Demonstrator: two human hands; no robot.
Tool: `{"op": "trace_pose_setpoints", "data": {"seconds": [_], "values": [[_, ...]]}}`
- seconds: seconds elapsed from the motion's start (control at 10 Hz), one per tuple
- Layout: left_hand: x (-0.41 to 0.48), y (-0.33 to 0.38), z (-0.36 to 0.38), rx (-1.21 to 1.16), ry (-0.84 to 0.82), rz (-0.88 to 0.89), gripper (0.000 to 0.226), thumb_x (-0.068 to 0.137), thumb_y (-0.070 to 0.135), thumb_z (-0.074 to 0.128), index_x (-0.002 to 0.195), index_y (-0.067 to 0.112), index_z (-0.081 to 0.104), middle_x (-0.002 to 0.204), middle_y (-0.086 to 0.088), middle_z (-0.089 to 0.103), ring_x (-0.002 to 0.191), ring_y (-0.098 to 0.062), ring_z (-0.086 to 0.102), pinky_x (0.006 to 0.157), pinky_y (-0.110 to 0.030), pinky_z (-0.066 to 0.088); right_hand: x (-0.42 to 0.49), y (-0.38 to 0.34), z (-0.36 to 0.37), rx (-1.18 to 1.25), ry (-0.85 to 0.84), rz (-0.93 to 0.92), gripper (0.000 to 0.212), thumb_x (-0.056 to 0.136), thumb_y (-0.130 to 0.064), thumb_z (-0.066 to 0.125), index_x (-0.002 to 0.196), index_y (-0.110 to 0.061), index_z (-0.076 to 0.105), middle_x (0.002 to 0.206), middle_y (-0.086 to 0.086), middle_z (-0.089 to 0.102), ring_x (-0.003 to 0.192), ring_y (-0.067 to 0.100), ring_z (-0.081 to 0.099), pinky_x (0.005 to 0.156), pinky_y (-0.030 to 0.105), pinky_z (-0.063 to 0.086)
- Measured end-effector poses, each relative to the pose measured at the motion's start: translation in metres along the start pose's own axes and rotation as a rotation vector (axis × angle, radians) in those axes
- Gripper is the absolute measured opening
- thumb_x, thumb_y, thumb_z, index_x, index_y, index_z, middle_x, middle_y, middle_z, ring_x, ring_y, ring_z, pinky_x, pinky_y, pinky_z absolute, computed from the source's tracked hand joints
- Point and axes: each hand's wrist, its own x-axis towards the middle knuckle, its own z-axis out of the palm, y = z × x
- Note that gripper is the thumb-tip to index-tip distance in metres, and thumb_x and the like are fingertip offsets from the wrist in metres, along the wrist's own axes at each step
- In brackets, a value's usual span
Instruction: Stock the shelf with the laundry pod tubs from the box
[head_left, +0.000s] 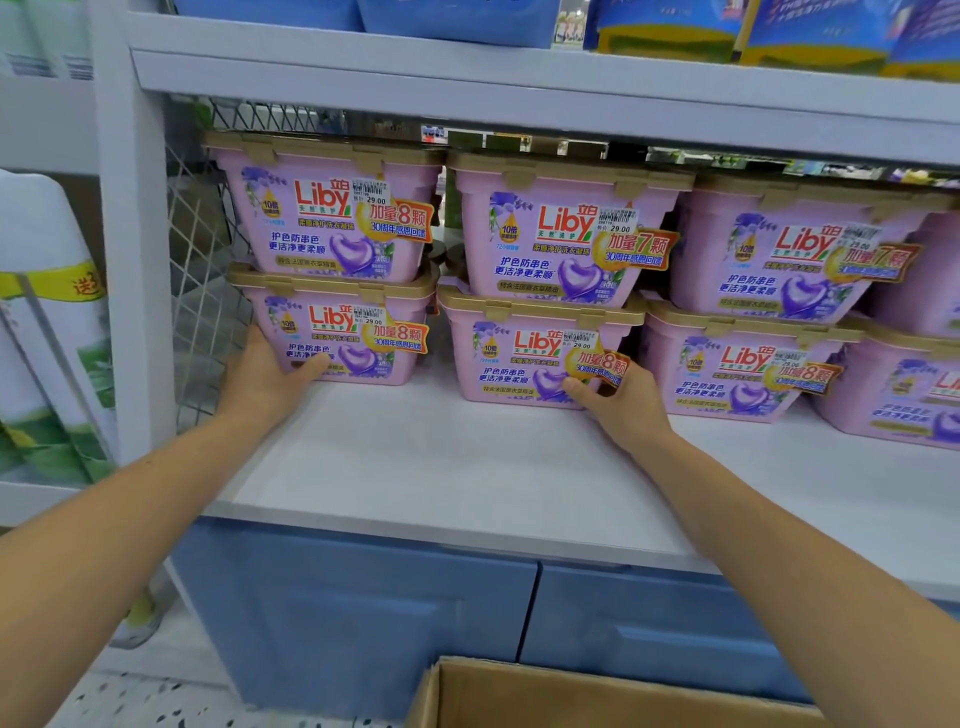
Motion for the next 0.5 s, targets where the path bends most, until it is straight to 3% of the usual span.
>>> {"op": "trace_pose_setpoints", "data": {"seconds": [0.2,0.3,0.4,0.5], "values": [[-0.006,0.004,0.002,0.005,0.035,-0.036,0.056,0.080,0.030,0.070,0.128,0.012,0.045,0.129,-0.012,0.061,0.116,-0.036,0.057,0.096,-0.049,0.047,-0.006,-0.007,-0.001,-0.029,0.001,0.024,0.032,0.079,-0.029,0.071,0.103,-0.008,0.065,0.090,0.001,0.066,0.083,0.018,0.058,0.075,0.028,0.046],[-0.016,0.010,0.003,0.052,0.119,-0.074,0.055,0.079,0.031,0.071,0.122,0.004,0.049,0.124,-0.019,0.062,0.111,-0.040,0.058,0.088,-0.047,0.048,-0.012,-0.010,-0.004,0.018,-0.005,0.057,0.033,0.081,-0.022,0.070,0.109,-0.008,0.061,0.098,0.001,0.065,0.086,0.016,0.057,0.071,0.021,0.047],[-0.036,0.017,0.001,0.068,0.172,-0.045,0.054,0.079,0.027,0.071,0.118,0.000,0.047,0.122,-0.022,0.059,0.111,-0.042,0.056,0.087,-0.046,0.046,-0.031,-0.018,-0.014,0.065,-0.069,0.076,0.038,0.083,-0.019,0.067,0.117,-0.008,0.056,0.106,0.001,0.062,0.098,0.016,0.059,0.073,0.018,0.043],[-0.060,0.026,0.004,0.149,0.180,0.057,0.050,0.082,0.027,0.067,0.118,0.000,0.045,0.121,-0.021,0.057,0.113,-0.039,0.053,0.088,-0.046,0.043,-0.044,-0.020,-0.031,-0.078,-0.102,0.077,0.053,0.083,-0.020,0.067,0.130,-0.007,0.047,0.121,0.005,0.056,0.114,0.022,0.053,0.092,0.031,0.043]]}}
